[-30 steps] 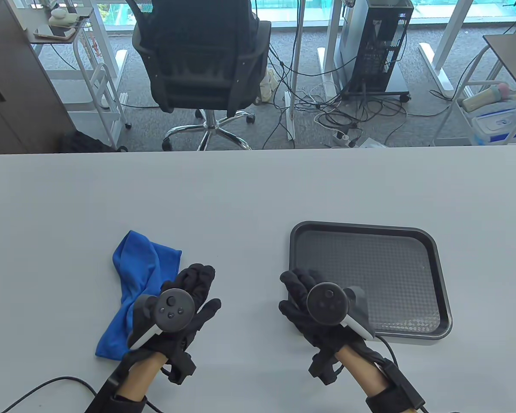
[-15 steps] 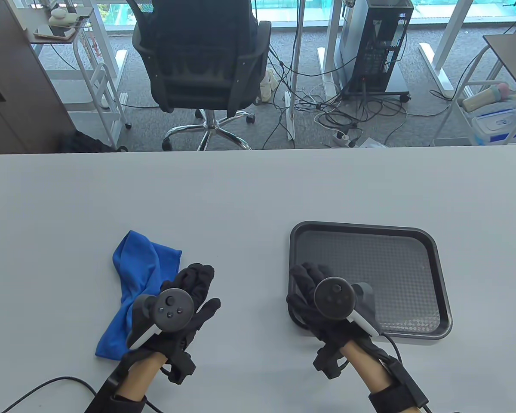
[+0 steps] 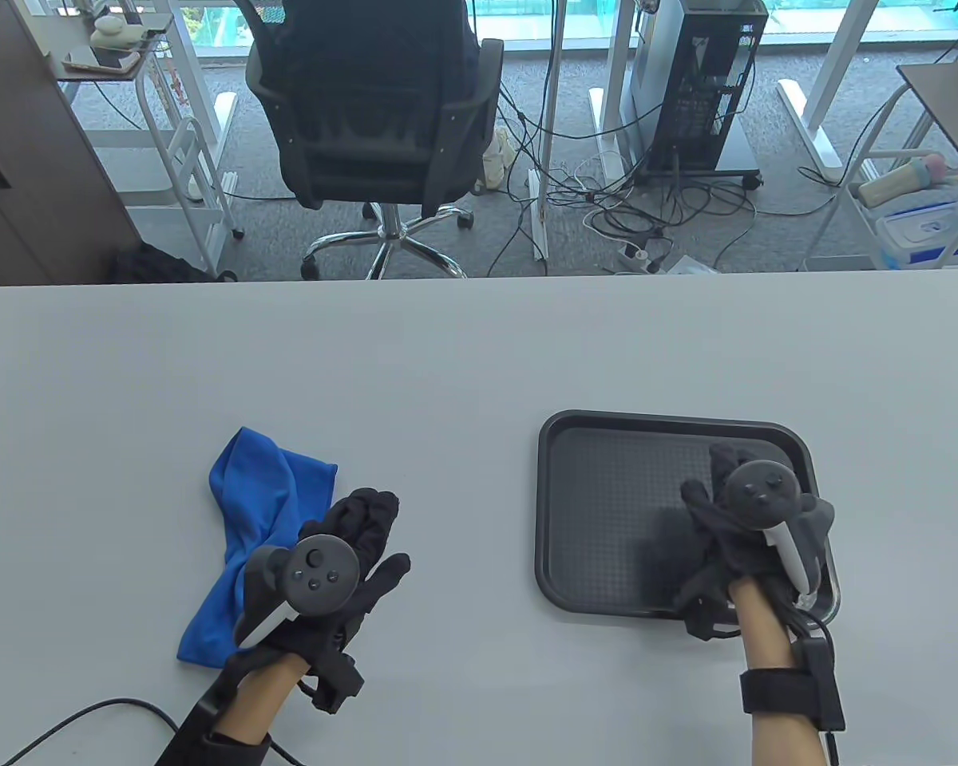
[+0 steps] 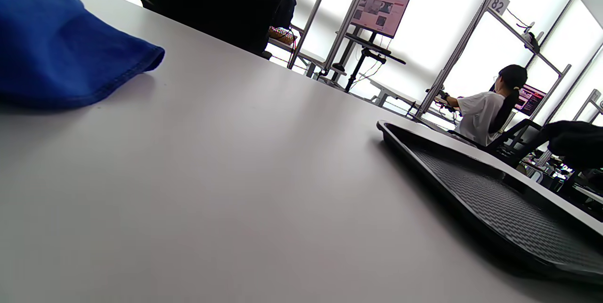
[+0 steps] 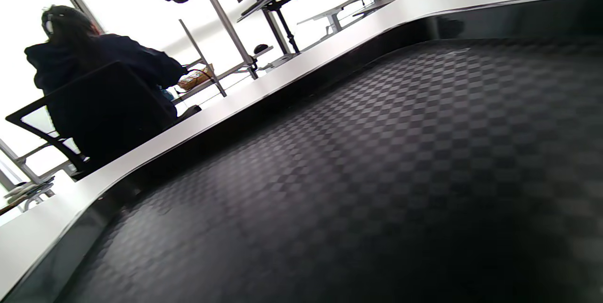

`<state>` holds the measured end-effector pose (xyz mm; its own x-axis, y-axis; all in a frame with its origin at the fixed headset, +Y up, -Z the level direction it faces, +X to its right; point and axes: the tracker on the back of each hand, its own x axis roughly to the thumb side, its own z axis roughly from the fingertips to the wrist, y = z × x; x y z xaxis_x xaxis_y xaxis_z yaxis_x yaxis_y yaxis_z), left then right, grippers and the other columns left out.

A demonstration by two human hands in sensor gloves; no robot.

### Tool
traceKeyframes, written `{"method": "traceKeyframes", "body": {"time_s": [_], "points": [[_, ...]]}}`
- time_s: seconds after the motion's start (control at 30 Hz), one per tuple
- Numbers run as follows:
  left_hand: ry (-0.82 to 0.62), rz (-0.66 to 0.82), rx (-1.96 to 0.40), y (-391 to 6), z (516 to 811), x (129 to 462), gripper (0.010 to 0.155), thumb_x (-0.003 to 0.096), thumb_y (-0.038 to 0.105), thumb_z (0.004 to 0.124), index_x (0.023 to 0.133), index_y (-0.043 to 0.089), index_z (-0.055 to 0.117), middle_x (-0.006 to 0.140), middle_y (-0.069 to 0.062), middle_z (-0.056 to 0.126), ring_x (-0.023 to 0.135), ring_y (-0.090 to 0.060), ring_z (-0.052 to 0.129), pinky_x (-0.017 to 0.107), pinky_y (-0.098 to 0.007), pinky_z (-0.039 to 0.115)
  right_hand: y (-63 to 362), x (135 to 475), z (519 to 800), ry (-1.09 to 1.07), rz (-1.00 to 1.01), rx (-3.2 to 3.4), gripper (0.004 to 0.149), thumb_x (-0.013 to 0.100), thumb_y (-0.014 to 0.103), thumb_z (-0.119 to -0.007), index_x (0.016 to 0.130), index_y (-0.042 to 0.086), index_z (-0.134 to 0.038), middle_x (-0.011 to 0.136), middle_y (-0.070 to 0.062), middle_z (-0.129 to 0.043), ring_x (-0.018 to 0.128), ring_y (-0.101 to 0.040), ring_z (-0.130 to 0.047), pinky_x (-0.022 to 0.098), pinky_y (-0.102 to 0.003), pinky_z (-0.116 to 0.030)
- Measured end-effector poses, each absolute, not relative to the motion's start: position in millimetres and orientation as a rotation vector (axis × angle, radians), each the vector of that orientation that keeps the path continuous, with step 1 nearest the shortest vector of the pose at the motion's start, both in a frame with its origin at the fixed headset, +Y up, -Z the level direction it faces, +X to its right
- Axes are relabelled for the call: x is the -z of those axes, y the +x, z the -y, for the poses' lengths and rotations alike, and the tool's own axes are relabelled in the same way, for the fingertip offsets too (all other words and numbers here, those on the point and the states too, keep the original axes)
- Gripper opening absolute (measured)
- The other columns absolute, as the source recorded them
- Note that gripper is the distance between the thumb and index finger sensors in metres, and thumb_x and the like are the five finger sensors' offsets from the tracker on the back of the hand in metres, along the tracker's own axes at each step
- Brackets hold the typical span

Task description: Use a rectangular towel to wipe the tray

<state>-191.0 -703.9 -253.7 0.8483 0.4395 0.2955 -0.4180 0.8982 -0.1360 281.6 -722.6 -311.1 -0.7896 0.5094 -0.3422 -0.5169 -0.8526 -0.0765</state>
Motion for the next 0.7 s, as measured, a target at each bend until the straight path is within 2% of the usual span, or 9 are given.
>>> {"method": "traceKeyframes", "body": {"time_s": [0.23,0.43,0.53,0.7], "points": [[-0.065,0.337,-0.459,-191,704,253,0.071,0.0535,0.046,0.064,0.113,0.021,0.034,0.119,-0.017,0.034,0.113,-0.043,0.04,0.07,-0.075,0.033,329,302,744,-0.847,-0.073,-2.515,0.068,0.05,0.04,-0.07,0.104,0.02,-0.033,0.108,-0.014,-0.029,0.1,-0.047,-0.028,0.067,-0.069,-0.031],[-0.063,0.336,-0.46,-191,703,252,0.071,0.0535,0.046,0.064,0.113,0.021,0.034,0.119,-0.017,0.034,0.113,-0.043,0.04,0.07,-0.075,0.033,349,291,765,-1.088,-0.22,-2.446,0.069,0.049,0.04,-0.072,0.103,0.016,-0.036,0.106,-0.019,-0.034,0.096,-0.048,-0.04,0.067,-0.065,-0.04],[-0.071,0.332,-0.456,-192,704,253,0.071,0.0535,0.046,0.064,0.113,0.021,0.033,0.119,-0.017,0.033,0.113,-0.043,0.04,0.07,-0.075,0.033,352,290,771,-1.122,-0.279,-2.439,0.068,0.049,0.039,-0.073,0.103,0.015,-0.038,0.104,-0.02,-0.039,0.093,-0.048,-0.045,0.066,-0.063,-0.043],[-0.073,0.325,-0.455,-192,704,253,0.071,0.0535,0.046,0.064,0.113,0.021,0.033,0.119,-0.017,0.033,0.113,-0.043,0.04,0.07,-0.075,0.033,353,291,771,-1.125,-0.264,-2.482,0.065,0.049,0.034,-0.073,0.102,0.016,-0.04,0.102,-0.02,-0.044,0.089,-0.046,-0.053,0.065,-0.059,-0.05]]}}
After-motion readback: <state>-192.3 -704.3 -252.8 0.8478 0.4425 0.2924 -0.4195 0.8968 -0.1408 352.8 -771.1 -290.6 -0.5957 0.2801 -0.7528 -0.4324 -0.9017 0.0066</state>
